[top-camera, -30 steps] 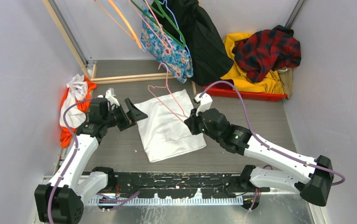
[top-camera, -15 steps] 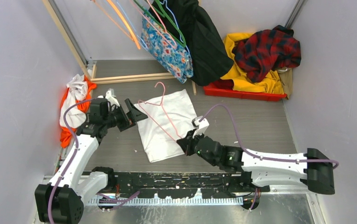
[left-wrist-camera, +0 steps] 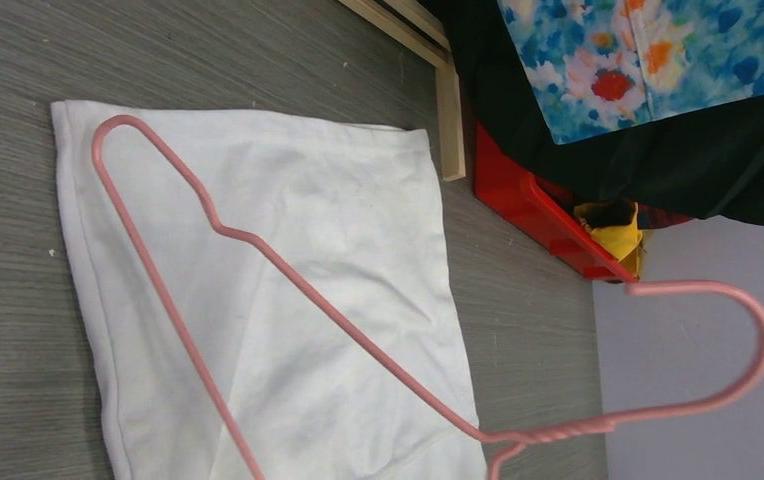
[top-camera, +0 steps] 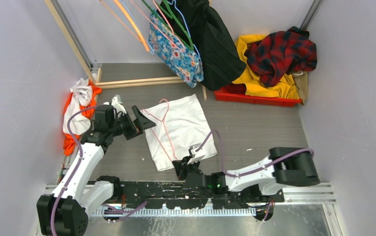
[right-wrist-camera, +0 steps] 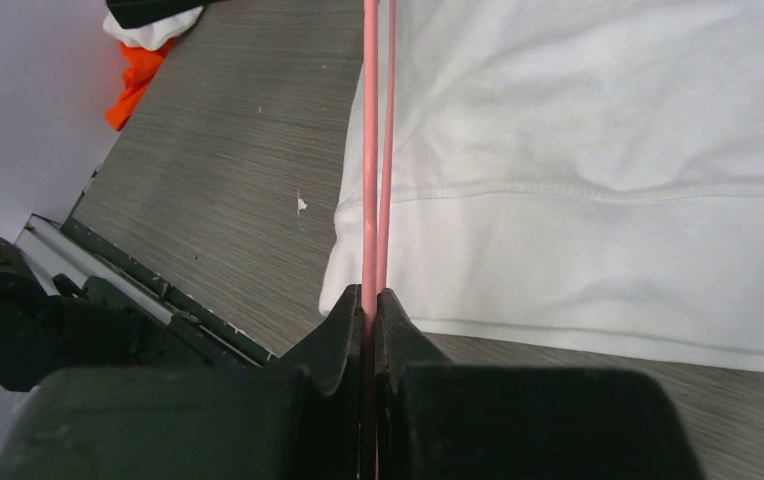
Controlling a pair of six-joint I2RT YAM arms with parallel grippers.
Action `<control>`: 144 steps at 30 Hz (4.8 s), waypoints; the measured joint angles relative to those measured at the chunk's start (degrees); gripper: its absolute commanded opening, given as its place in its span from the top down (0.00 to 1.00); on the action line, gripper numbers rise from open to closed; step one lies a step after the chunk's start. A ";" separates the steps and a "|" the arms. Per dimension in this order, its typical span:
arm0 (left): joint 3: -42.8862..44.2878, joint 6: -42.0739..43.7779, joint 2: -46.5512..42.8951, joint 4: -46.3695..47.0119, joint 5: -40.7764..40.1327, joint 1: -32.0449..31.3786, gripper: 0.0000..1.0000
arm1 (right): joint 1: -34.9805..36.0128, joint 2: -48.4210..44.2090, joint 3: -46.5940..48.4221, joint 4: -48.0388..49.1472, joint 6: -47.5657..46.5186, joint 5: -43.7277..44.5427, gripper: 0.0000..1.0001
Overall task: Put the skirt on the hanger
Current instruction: Hang the skirt on the hanger.
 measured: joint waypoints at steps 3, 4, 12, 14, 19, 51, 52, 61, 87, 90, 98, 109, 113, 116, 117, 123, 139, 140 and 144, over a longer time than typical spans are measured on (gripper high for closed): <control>0.00 0.02 -1.03 -0.11 0.17 0.02 0.01 | 0.39 6.47 1.49 4.44 1.29 0.50 0.99; -0.02 0.07 -1.40 -0.15 0.22 0.02 0.01 | 0.55 8.85 2.47 6.16 1.62 0.42 0.99; -0.17 0.94 -3.43 -0.17 0.63 0.22 0.01 | 2.25 21.11 8.55 15.69 3.65 -0.09 0.99; -0.48 1.01 -3.41 -0.22 0.92 0.24 0.01 | 3.13 23.28 9.62 16.24 5.05 0.63 0.99; -0.72 1.05 -3.32 -0.35 1.44 0.50 0.00 | 7.67 26.58 13.49 12.17 11.06 6.47 0.99; -0.70 0.76 -1.79 -0.63 2.29 0.59 0.02 | 8.94 34.01 20.70 -14.91 30.23 19.41 0.99; -0.70 0.76 -1.79 -0.52 2.27 0.59 0.02 | 8.72 34.42 21.18 -14.91 29.64 19.43 0.99; -0.70 0.79 -1.73 -0.31 2.32 0.59 0.02 | 5.55 36.61 26.43 -19.45 29.14 19.32 0.99; -1.38 -0.50 1.46 3.43 2.49 0.57 0.07 | 2.36 30.64 14.45 -21.22 35.08 21.90 0.99; -2.40 -1.75 3.26 5.86 2.45 -0.02 0.12 | 2.12 29.73 12.00 -15.67 30.67 21.29 0.99; -3.82 -5.57 12.48 14.36 0.37 -7.54 0.39 | 0.83 29.22 11.19 -8.41 19.28 17.86 0.99; -7.26 -9.05 22.53 23.12 -3.15 -12.81 0.50 | -1.86 27.78 7.23 2.69 11.74 11.56 0.99; -8.37 -9.68 28.52 26.40 -4.68 -13.49 0.58 | -2.49 26.97 4.81 7.15 10.05 9.31 0.99; -8.46 -11.13 31.65 29.22 -3.67 -13.38 0.64 | -2.56 26.29 2.75 10.25 8.70 7.98 0.99; -8.39 -11.39 32.37 29.99 -3.54 -13.40 0.65 | -2.67 26.05 2.43 10.47 8.50 7.82 0.99; -8.57 -12.72 33.16 31.80 -3.56 -13.29 0.64 | -2.38 24.15 1.03 9.20 6.95 7.61 0.99; -10.32 -9.25 24.68 22.77 -8.94 -9.14 0.64 | 0.72 16.68 -3.76 -3.08 11.26 11.45 0.99; -10.34 -9.22 24.70 22.77 -8.92 -9.14 0.64 | 0.72 16.33 -3.76 -4.09 11.52 11.74 0.99; -10.34 -9.09 24.70 22.80 -8.92 -9.14 0.64 | 0.70 14.69 -3.89 -8.46 12.11 12.90 0.99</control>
